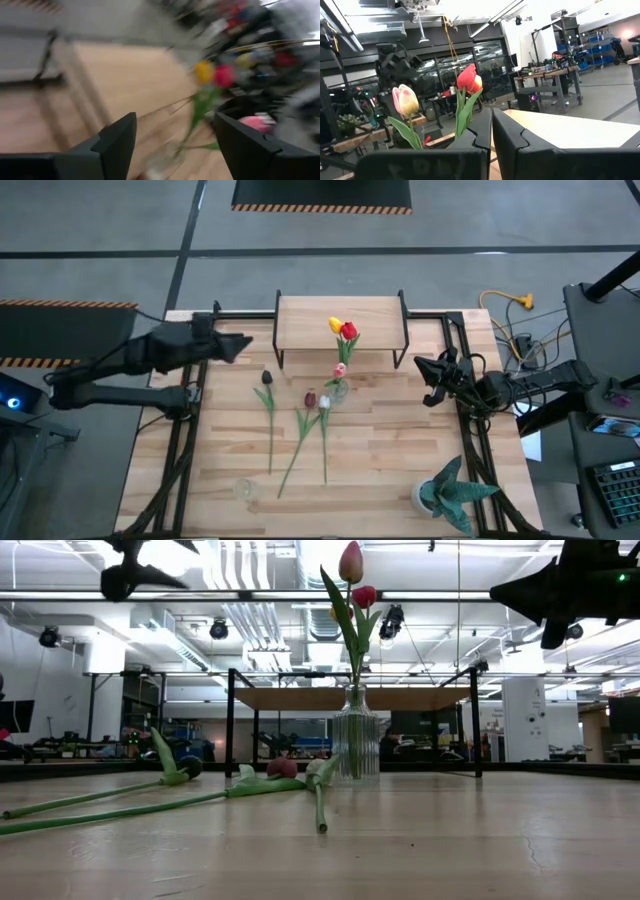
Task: Pick and place flowers into a vace then onto a shelf
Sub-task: Put the black tulip into the bottom transparent vase
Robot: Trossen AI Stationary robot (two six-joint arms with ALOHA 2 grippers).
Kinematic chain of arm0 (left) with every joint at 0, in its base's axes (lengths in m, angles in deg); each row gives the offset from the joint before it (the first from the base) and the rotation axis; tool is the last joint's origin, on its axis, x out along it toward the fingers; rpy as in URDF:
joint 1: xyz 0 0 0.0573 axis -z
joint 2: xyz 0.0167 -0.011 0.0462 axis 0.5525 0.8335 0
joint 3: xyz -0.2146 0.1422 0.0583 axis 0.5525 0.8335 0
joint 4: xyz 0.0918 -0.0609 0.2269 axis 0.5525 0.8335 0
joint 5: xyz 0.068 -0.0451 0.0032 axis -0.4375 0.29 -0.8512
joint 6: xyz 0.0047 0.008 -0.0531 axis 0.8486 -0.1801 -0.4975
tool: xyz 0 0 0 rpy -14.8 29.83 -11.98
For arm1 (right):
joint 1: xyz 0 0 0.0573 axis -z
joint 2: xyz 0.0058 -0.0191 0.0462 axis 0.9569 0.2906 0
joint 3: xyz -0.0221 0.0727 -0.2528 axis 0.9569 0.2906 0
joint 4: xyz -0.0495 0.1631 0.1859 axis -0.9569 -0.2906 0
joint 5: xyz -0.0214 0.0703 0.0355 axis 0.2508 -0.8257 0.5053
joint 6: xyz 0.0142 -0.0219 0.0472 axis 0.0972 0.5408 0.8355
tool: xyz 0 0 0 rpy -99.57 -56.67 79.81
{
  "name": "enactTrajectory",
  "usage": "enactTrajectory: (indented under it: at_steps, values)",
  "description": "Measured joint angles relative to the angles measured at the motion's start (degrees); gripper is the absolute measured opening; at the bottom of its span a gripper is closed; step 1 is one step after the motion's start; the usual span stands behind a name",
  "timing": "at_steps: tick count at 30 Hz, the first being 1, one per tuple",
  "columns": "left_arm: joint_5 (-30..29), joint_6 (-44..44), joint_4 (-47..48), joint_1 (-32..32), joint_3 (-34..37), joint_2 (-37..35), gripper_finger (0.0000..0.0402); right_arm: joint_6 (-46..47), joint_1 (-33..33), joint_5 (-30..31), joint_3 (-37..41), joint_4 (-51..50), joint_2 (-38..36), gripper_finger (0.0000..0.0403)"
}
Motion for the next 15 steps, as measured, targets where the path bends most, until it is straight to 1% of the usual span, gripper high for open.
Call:
enactTrajectory:
  at_steps: [3, 5, 11, 13, 15]
  values:
    - [-0.52, -9.39, 8.36, 0.02, -3.45, 6.01, 0.0251, -0.13, -0.01, 0.0, 0.0, -0.01, 0.0, 0.0008]
    - [-0.09, -12.6, 11.22, 0.07, -4.9, 9.93, 0.0251, -0.24, -0.01, 0.0, -0.02, 0.0, 0.0, 0.0008]
    - [9.96, -13.35, 11.27, 0.11, -7.42, 20.43, 0.0251, 0.19, -0.01, -0.07, -0.02, 0.04, -0.02, 0.0008]
    - [11.01, -15.04, 13.59, 0.32, -8.72, 23.18, 0.0251, 0.2, -0.01, -0.07, -0.02, 0.08, -0.02, 0.0008]
    - [9.69, -17.48, 17.25, 1.18, -10.46, 25.34, 0.025, 0.22, -0.01, -0.13, -0.02, 0.08, -0.02, 0.0008]
